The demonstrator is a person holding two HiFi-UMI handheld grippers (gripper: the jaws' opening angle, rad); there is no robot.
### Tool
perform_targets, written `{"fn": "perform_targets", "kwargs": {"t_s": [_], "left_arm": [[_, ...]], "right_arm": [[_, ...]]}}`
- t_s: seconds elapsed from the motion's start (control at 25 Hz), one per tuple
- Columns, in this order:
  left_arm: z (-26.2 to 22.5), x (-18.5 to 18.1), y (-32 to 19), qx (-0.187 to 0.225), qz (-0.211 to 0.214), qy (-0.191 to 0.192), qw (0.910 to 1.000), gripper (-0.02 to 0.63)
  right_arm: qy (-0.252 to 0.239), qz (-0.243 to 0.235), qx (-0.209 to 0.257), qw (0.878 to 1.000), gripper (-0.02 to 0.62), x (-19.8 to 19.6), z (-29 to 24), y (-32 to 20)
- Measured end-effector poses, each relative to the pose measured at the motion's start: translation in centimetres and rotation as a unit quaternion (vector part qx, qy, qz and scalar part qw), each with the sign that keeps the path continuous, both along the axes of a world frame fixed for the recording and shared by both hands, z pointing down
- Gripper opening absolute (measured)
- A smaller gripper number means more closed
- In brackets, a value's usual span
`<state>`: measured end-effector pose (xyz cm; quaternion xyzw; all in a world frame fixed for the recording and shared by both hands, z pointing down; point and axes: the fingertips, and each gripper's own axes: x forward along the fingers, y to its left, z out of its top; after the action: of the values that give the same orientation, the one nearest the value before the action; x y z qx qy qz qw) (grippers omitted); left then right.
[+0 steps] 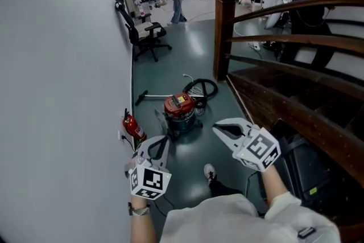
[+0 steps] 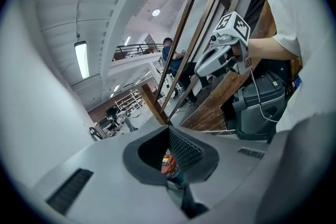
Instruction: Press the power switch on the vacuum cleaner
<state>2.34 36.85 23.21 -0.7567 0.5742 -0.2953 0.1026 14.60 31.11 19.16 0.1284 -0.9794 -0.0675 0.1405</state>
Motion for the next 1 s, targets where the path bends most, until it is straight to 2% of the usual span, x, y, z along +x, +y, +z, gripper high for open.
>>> {"fn": "perform_targets", "kwargs": {"t_s": [0.24, 0.4, 0.84, 1.0], "left_arm": [[-0.1, -1.4, -5.4, 0.002, -0.008, -0.003, 1.0, -0.003], [-0.3, -1.7, -8.8, 0.003, -0.009, 0.0, 1.0, -0.002], [0.0, -1.6, -15.5, -0.012, -0.008, 0.003, 0.9999, -0.002], [0.1, -1.7, -16.9, -0.018, -0.01, 0.003, 0.9998, -0.002]], "right_arm": [[-0.004, -0.017, 0.023, 1.0, 0.028, -1.5, -0.1, -5.3], [0.014, -0.034, 0.036, 0.999, 0.029, -2.2, 0.2, -8.4], [0.013, -0.032, -0.008, 0.999, 0.028, -2.3, 0.5, -15.3], [0.015, -0.04, 0.004, 0.999, 0.028, -2.7, 0.5, -16.8]]}}
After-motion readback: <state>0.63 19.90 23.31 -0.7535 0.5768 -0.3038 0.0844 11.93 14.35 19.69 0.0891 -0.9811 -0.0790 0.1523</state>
